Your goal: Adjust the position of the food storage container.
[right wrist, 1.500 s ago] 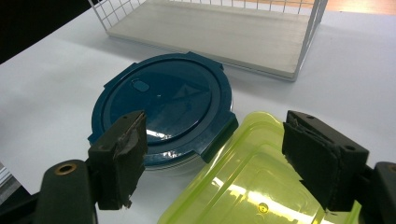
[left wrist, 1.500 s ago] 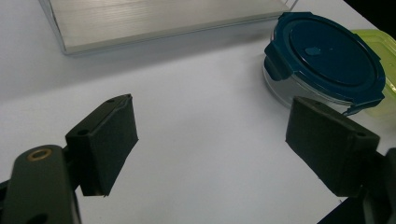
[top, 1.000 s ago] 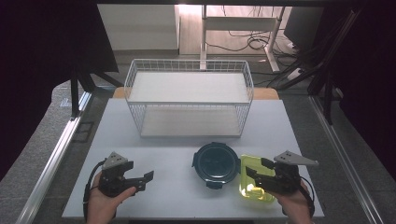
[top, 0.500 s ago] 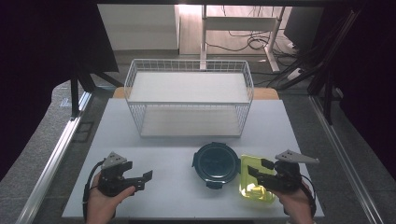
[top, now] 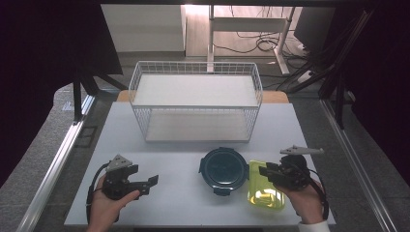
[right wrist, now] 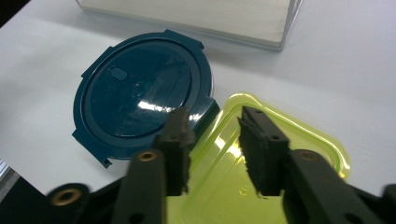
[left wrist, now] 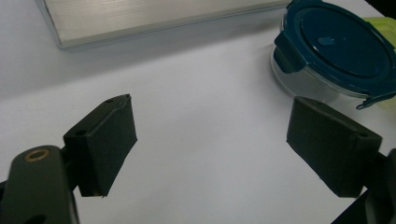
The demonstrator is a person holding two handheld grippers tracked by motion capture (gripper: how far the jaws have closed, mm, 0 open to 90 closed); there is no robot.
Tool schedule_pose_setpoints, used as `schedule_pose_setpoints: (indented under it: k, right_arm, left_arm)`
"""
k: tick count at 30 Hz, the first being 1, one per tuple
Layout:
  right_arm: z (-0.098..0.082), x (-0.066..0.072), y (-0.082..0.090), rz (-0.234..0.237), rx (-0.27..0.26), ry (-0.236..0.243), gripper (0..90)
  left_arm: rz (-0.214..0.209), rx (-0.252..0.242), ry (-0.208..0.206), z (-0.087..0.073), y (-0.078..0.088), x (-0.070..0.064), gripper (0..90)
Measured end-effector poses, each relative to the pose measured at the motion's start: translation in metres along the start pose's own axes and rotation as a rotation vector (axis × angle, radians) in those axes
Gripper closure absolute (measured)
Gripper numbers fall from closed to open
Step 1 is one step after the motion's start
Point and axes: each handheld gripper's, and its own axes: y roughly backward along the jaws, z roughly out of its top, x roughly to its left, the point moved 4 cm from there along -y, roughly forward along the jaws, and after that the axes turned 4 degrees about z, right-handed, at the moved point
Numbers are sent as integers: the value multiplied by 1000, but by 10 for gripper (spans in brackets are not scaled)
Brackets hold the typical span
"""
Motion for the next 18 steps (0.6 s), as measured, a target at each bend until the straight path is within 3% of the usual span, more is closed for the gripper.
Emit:
schedule_pose_setpoints:
  k: [5, 7, 9, 12, 18]
  right_arm:
    - [6, -1, -10, -20, 74, -19, 784]
    - [7, 0, -16, -42, 106, -3, 847]
    - [8, -1, -24, -57, 132, -2, 880]
    - [8, -3, -38, -65, 168, -6, 888]
    - [6, -7, -56, -64, 186, -33, 889]
  left_arm:
    - [-44, 0, 6, 0, 0, -4, 149]
    - [-15, 4, -14, 0, 0, -6, 150]
    - [-28, 5, -11, 0, -1, -7, 149]
    - [-22, 12, -13, -1, -3, -6, 149]
    - [-21, 16, -6, -2, -4, -3, 149]
